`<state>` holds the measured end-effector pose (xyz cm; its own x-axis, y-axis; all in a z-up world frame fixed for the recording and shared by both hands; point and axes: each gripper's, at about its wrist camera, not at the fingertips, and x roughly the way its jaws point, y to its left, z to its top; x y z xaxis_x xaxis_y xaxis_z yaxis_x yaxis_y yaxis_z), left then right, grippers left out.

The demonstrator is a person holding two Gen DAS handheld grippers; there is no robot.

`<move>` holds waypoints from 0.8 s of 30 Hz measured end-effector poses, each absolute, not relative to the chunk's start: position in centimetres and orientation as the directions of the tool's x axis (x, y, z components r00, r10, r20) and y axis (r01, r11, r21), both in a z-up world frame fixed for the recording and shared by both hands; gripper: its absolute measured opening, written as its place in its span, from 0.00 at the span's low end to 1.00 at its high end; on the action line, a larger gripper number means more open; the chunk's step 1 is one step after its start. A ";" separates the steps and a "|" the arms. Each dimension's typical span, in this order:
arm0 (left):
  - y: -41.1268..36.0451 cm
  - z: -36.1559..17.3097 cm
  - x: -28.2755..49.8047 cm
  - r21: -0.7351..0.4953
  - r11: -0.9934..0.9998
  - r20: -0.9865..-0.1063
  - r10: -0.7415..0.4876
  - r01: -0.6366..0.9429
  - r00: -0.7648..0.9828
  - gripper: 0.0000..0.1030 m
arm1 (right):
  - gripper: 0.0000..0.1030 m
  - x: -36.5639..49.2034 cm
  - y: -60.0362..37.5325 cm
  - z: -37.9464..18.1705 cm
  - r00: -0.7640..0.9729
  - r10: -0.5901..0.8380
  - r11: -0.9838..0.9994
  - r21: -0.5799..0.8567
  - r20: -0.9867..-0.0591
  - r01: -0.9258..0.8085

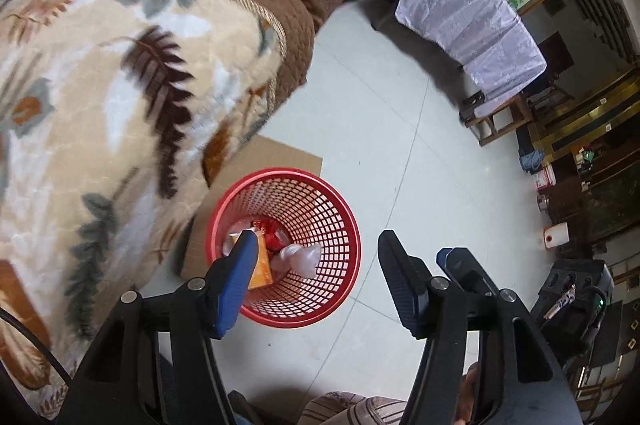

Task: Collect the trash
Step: 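Open both tools over the red mesh basket to drop the items, then move both empty tools back over the remaining trash on the blanket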

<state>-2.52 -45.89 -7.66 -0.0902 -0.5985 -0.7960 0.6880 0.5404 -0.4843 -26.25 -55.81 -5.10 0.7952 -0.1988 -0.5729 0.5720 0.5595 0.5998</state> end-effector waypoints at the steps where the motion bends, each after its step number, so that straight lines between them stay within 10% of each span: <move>1: -44.9 -6.9 -2.3 -0.484 0.541 -0.788 -0.611 0.688 -0.073 0.59 | 0.54 -26.1 -55.5 -4.6 0.806 -0.195 0.574 0.602 -0.558 0.555; 11: -31.8 0.5 -2.6 -0.449 0.604 -0.702 -0.695 0.658 0.159 0.63 | 0.79 -22.4 -49.1 0.5 0.885 -0.111 0.725 0.572 -0.453 0.383; 24: -15.2 4.0 -2.7 -0.418 0.750 -0.603 -0.651 0.512 0.461 0.64 | 0.88 -15.8 -36.4 6.2 0.908 -0.024 0.878 0.426 -0.419 0.220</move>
